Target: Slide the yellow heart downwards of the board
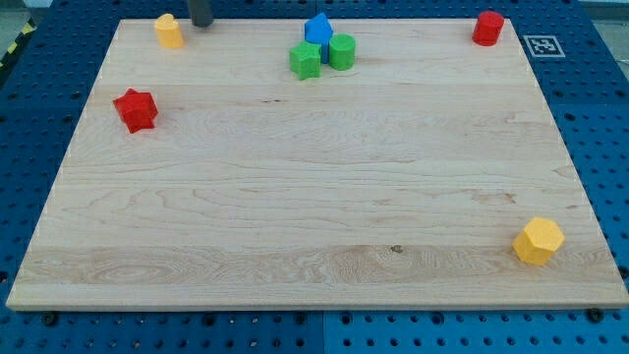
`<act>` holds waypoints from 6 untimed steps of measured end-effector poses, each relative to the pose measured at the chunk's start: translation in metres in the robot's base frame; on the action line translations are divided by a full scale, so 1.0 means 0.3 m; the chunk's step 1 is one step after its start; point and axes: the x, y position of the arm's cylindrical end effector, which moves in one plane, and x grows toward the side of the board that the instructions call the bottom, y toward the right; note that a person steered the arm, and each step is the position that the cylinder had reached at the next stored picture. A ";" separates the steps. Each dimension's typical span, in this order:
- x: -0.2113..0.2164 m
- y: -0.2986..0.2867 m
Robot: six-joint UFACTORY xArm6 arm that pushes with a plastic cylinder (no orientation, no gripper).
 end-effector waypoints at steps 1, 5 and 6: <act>0.000 -0.106; 0.040 -0.149; 0.066 -0.149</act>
